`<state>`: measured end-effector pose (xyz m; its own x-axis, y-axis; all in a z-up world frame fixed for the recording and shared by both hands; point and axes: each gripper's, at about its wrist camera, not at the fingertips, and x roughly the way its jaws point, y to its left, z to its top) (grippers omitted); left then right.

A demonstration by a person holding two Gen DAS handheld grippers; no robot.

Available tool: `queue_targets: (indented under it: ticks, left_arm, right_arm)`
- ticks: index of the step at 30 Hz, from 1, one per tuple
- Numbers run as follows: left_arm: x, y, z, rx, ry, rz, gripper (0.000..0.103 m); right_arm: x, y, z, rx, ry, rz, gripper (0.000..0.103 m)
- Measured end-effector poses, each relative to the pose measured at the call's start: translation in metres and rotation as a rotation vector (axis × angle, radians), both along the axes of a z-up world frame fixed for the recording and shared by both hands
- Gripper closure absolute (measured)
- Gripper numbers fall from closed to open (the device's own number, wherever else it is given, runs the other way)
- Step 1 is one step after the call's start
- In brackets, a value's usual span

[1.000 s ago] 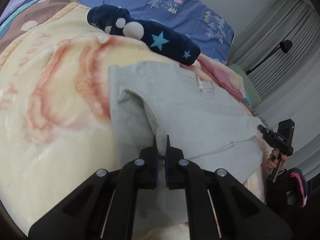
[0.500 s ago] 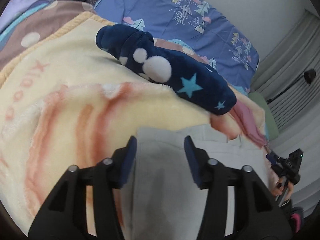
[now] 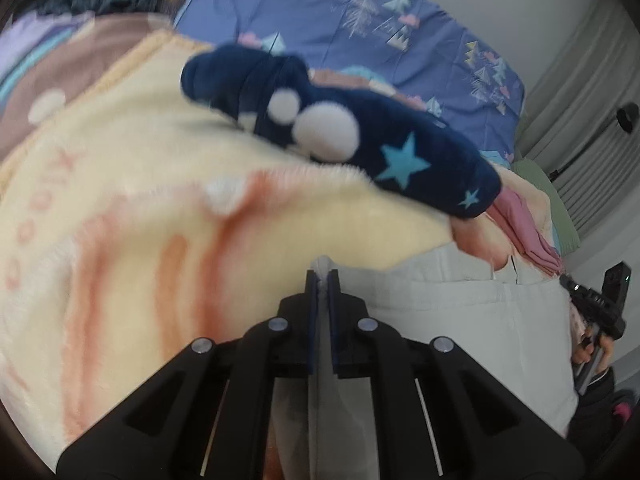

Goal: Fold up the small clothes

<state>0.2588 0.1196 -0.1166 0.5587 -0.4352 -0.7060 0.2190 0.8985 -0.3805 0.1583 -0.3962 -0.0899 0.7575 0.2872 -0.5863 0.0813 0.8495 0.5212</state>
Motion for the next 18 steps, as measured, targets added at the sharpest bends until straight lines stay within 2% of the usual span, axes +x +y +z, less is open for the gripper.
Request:
queue_targets:
  ticks: [3, 7, 10, 12, 13, 14, 16, 18]
  left_arm:
    - [-0.008, 0.001, 0.020, -0.018, -0.065, -0.017, 0.098]
    - [-0.004, -0.004, 0.032, 0.012, -0.113, -0.013, 0.098]
    - [0.012, -0.009, 0.015, 0.075, -0.068, 0.007, 0.097]
    - [0.020, -0.012, -0.005, 0.138, 0.006, 0.018, 0.093]
    - [0.020, -0.013, -0.012, 0.164, 0.021, 0.025, 0.087]
    - [0.016, -0.013, -0.015, 0.180, 0.016, 0.034, 0.076]
    - [0.007, -0.016, -0.012, 0.231, -0.003, 0.048, 0.071]
    - [-0.010, -0.029, 0.001, 0.323, -0.046, 0.049, 0.065]
  right_arm:
    - [-0.008, -0.003, 0.013, 0.020, -0.054, 0.000, 0.099]
    - [-0.002, -0.007, 0.021, 0.019, -0.071, -0.012, 0.099]
    - [0.008, -0.011, 0.014, 0.026, -0.058, -0.039, 0.099]
    - [0.016, -0.014, -0.004, 0.034, 0.015, -0.039, 0.095]
    - [0.019, -0.017, -0.016, 0.050, 0.073, -0.039, 0.095]
    - [0.018, -0.019, -0.023, 0.073, 0.091, -0.036, 0.095]
    - [0.009, -0.030, -0.027, 0.131, 0.079, -0.036, 0.091]
    - [0.000, -0.038, -0.023, 0.143, 0.055, -0.046, 0.085]
